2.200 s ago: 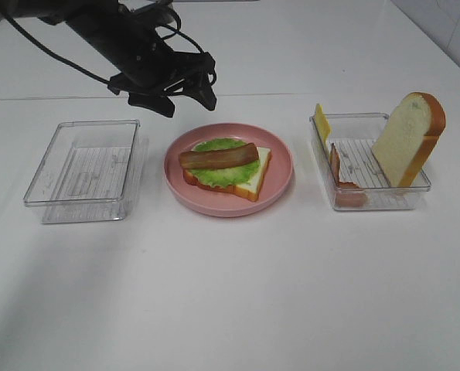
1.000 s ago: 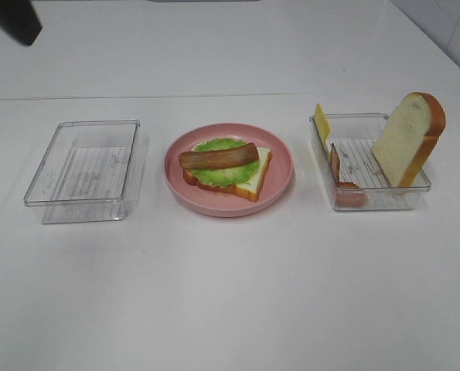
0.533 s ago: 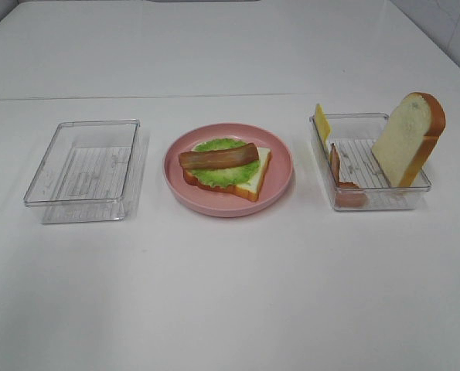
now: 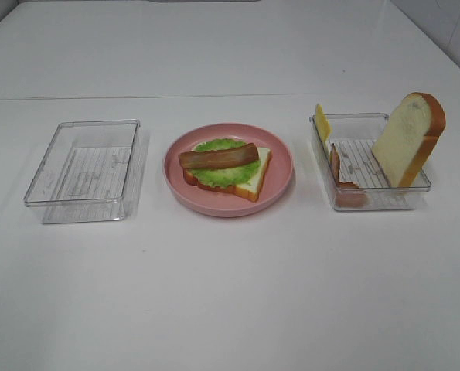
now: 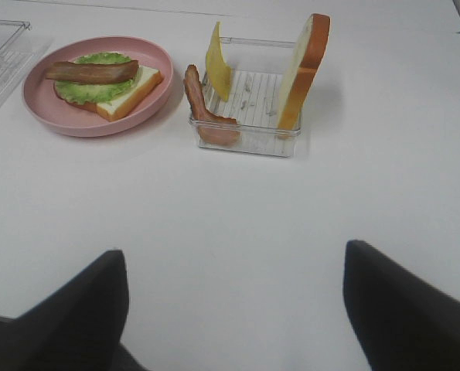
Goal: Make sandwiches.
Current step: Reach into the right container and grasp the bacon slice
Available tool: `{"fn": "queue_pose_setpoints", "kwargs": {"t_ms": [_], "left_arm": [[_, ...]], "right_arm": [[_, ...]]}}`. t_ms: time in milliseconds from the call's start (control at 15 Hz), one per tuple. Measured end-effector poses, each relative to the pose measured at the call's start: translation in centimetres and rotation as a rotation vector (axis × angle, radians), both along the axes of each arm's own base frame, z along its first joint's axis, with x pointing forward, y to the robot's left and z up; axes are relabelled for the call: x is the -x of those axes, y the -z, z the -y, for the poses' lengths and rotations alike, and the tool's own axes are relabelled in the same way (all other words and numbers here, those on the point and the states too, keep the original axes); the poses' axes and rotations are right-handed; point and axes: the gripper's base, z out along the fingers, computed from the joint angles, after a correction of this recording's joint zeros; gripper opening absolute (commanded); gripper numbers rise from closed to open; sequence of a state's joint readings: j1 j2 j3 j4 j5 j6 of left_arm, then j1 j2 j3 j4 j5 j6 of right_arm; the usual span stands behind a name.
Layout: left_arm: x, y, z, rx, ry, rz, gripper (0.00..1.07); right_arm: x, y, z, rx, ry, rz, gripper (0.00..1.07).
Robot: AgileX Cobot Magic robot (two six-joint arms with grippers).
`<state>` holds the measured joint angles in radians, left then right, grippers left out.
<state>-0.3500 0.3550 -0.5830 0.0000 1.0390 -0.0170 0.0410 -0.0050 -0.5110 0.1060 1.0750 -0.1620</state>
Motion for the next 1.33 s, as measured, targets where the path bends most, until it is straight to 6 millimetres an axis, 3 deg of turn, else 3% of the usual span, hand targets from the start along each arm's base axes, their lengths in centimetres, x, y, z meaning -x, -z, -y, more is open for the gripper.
{"fn": "queue_pose_setpoints", "kwargs": {"t_ms": [133,400,533,667,800,867,933,1133,1267,1333], "left_arm": [[1.9,1.3,-0.7,0.031,-0.005,0.066,0.73],[4.0,1.4,-1.5,0.082,-0.009,0.19,0.73],[4.5,1.4,-1.7,0.094,-0.009,0.221,0.73],[5.0,1.5,-1.8,0.104,-0.008,0.249,0.73],[5.1,1.5,-1.9,0.099,-0.012,0.259,0.73],[5.1,1.5,-2.0,0.098,-0.013,0.259,0.73],[5.1,1.5,-2.0,0.098,-0.013,0.259,0.73],[5.1,1.5,-2.0,0.095,-0.015,0.26,0.73],[5.1,1.5,-2.0,0.095,-0.015,0.26,0.73],[5.1,1.5,-2.0,0.095,-0.015,0.26,0.73]], "right_arm": [[-0.8,-0.1,0.0,0.002,0.0,-0.051,0.74],[-4.4,-1.5,-0.1,0.003,0.007,-0.154,0.74],[-9.1,-3.5,-0.4,-0.006,0.013,-0.237,0.74],[-12.0,-4.3,-0.7,-0.034,0.005,-0.316,0.74],[-17.0,-5.6,-1.5,-0.1,-0.01,-0.406,0.74],[-18.2,-5.8,-1.6,-0.113,-0.013,-0.424,0.74],[-20.6,-6.0,-1.9,-0.13,-0.016,-0.461,0.74],[-26.6,-5.8,-2.3,-0.142,-0.023,-0.562,0.74],[-30.0,-4.8,-2.5,-0.14,-0.033,-0.665,0.74],[-32.8,-3.6,-2.9,-0.148,-0.051,-0.77,0.74]]}}
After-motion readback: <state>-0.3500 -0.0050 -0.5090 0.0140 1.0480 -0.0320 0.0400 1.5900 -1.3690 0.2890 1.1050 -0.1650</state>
